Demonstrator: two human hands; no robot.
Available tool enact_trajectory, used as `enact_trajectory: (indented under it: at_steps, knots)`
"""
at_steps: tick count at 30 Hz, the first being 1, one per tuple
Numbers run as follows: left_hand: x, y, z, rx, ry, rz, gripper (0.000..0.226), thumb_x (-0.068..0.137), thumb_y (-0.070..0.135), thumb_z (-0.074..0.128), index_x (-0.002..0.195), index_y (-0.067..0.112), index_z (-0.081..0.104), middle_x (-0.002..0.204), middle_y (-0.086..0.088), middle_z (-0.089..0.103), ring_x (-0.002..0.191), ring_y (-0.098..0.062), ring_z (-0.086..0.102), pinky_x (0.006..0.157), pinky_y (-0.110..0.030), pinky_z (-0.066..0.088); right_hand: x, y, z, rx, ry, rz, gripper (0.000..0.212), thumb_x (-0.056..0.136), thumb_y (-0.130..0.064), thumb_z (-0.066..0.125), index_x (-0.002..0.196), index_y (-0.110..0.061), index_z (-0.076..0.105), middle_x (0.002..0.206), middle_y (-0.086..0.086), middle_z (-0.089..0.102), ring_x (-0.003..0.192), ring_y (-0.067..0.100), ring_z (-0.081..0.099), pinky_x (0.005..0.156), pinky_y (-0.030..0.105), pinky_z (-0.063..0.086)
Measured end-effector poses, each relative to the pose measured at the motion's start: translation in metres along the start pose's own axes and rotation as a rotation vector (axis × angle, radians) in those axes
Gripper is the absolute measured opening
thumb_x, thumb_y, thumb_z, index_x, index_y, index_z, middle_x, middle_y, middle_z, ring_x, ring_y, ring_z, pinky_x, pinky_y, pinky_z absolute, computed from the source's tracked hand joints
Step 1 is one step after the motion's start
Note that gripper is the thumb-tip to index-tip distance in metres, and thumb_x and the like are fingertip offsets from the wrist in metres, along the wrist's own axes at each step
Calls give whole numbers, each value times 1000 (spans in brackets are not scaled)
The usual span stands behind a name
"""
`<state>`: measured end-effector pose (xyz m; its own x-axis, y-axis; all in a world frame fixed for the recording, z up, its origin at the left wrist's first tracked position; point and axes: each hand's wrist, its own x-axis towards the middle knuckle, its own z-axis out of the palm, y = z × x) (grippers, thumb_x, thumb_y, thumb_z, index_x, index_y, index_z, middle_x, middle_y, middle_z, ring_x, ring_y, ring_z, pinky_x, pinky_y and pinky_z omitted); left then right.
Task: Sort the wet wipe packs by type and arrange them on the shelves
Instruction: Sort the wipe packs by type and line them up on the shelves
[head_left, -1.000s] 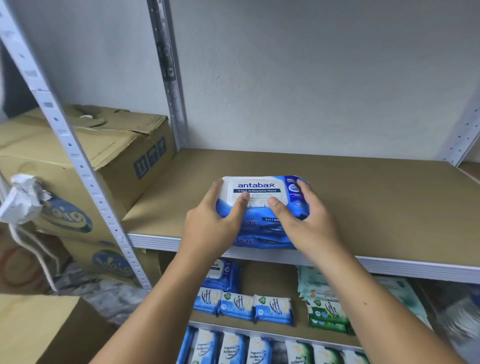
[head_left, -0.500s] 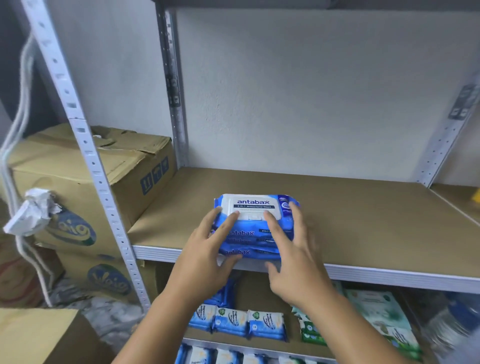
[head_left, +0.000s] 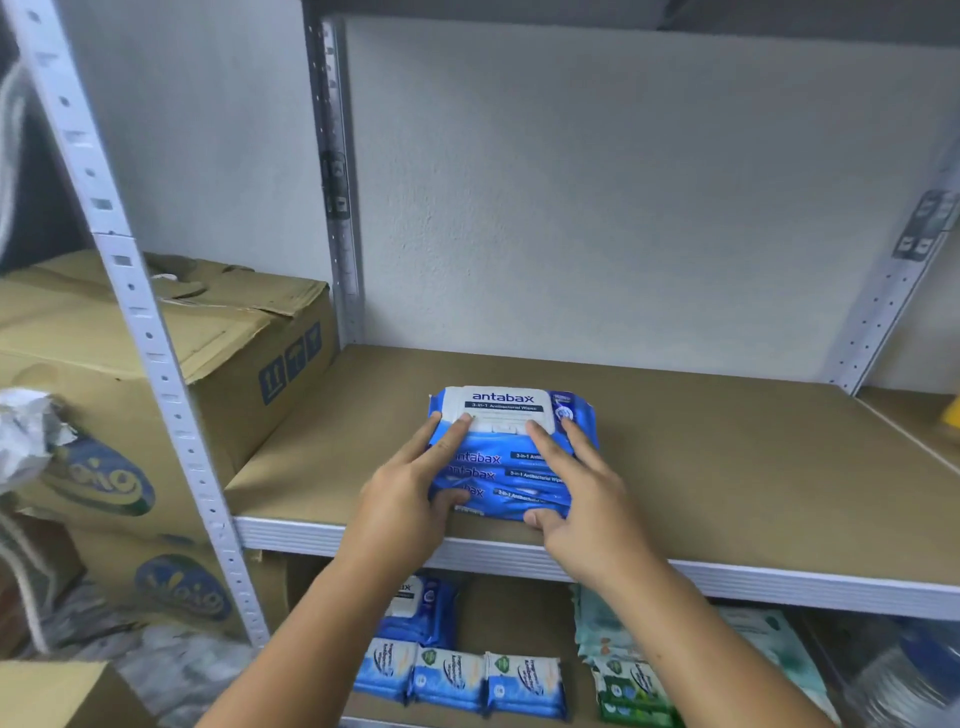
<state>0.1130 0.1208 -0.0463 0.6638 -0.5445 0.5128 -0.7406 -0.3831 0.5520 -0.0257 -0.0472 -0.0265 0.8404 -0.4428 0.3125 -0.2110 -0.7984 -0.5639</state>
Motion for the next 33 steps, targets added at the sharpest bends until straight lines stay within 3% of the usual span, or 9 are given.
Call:
enact_trajectory:
  at_steps: [7, 15, 20, 22, 24, 26, 30, 33]
  knots:
    - [60, -29, 21, -52, -34, -48, 79, 85, 24, 79, 140, 62, 38, 158, 16, 36, 136, -9, 46, 95, -6, 30, 67, 21, 22, 28, 79, -20, 92, 78, -10, 84, 150, -46, 38, 167, -11, 15, 148, 11, 31, 109, 13, 27]
    - [146, -63, 52, 51, -42, -42, 77, 82, 39, 80, 142, 61, 37, 159, 15, 34, 118, -15, 61, 95, -18, 41, 163, 51, 34, 21, 47, -48, 89, 82, -6, 80, 153, -38, 37, 168, -5, 12, 152, 9, 19, 104, 7, 13]
    - [194, -85, 74, 111, -43, -4, 79, 82, 43, 79, 145, 59, 34, 161, 9, 32, 132, -18, 53, 109, -31, 42, 209, 68, 49, -59, 77, -52, 89, 86, -11, 77, 155, -41, 29, 169, -6, 6, 152, 14, 19, 112, 16, 16]
    - [206, -92, 83, 116, -29, 19, 79, 84, 42, 78, 147, 57, 33, 162, 5, 32, 135, -19, 50, 111, -33, 41, 223, 75, 52, -110, 97, -40, 89, 88, -17, 76, 156, -45, 25, 169, -8, 4, 149, 23, 28, 120, 27, 23]
    - [214, -98, 91, 125, -6, 74, 80, 86, 41, 76, 149, 55, 31, 162, 2, 32, 134, -22, 52, 109, -37, 44, 232, 80, 56, -225, 124, -20, 89, 91, -28, 72, 155, -52, 16, 169, -12, 1, 134, 32, 38, 117, 33, 29]
    - [217, -104, 98, 129, 10, 145, 81, 86, 40, 75, 151, 51, 29, 161, 1, 33, 133, -25, 51, 105, -42, 48, 234, 82, 59, -282, 150, -8, 88, 93, -32, 69, 153, -57, 9, 168, -13, -2, 123, 32, 38, 111, 32, 30]
    - [219, -111, 99, 122, 5, 204, 88, 81, 35, 78, 153, 44, 29, 159, 0, 30, 136, -21, 45, 100, -40, 50, 232, 84, 56, -240, 130, 27, 94, 90, -21, 66, 154, -56, 7, 167, -16, -6, 127, 32, 32, 104, 30, 34]
    - [220, -106, 97, 121, 0, 184, 85, 79, 27, 80, 149, 39, 33, 152, 2, 29, 120, -21, 52, 90, -40, 54, 232, 88, 51, -173, 155, 19, 95, 86, -12, 67, 156, -51, 15, 168, -16, 2, 132, 32, 37, 106, 29, 36]
